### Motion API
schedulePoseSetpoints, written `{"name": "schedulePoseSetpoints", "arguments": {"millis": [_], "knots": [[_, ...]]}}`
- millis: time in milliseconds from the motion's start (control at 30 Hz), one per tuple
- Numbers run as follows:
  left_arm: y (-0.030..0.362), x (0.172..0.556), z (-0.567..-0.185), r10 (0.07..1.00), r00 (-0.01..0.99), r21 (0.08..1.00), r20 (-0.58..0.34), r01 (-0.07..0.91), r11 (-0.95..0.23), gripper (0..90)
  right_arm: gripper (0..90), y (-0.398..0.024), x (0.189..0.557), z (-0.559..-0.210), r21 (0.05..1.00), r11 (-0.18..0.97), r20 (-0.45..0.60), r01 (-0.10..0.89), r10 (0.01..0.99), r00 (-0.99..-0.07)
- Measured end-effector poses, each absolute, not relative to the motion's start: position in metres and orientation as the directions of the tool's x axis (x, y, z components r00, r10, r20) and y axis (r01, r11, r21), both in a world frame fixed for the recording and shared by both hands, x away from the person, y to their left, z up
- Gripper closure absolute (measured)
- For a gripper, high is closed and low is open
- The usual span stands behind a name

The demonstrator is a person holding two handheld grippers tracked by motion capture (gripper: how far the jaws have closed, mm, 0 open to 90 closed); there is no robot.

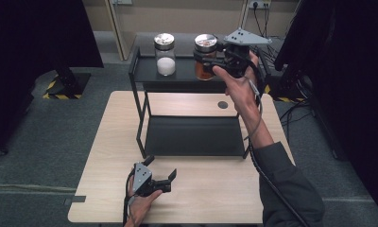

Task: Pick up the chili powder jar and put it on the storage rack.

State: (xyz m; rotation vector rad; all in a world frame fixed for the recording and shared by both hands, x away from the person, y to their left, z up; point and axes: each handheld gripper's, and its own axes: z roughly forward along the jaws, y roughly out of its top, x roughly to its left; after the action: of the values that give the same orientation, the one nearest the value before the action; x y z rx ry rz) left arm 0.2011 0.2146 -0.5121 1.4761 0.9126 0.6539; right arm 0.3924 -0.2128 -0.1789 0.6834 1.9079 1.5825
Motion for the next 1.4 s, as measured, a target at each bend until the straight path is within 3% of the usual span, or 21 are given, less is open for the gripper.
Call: {"name": "schedulePoseSetpoints", "arguments": {"millis": [633,1000,1067,1233,1400], "knots": [[0.214,0.201,-0.513,0.836,0.537,0.986,-0.115,0.166,0.029,0.4,32.4,-0.190,0.417,-0.200,0.982,0.185,-0.120,0.037,0.765,-0.633],[0.213,0.200,-0.513,0.835,0.539,0.986,-0.114,0.166,0.028,0.4,31.7,-0.196,0.423,-0.209,0.989,0.141,-0.076,0.054,0.772,-0.631],[0.213,0.200,-0.513,0.834,0.540,0.986,-0.114,0.167,0.027,0.4,22.1,-0.194,0.421,-0.207,0.985,0.158,-0.082,0.068,0.780,-0.621],[0.213,0.201,-0.513,0.834,0.540,0.986,-0.115,0.167,0.028,0.4,9.2,-0.194,0.416,-0.210,0.987,0.144,-0.077,0.065,0.796,-0.601],[0.213,0.201,-0.513,0.833,0.542,0.985,-0.113,0.170,0.022,0.4,3.5,-0.201,0.408,-0.215,0.993,0.110,-0.060,0.046,0.792,-0.608]]}}
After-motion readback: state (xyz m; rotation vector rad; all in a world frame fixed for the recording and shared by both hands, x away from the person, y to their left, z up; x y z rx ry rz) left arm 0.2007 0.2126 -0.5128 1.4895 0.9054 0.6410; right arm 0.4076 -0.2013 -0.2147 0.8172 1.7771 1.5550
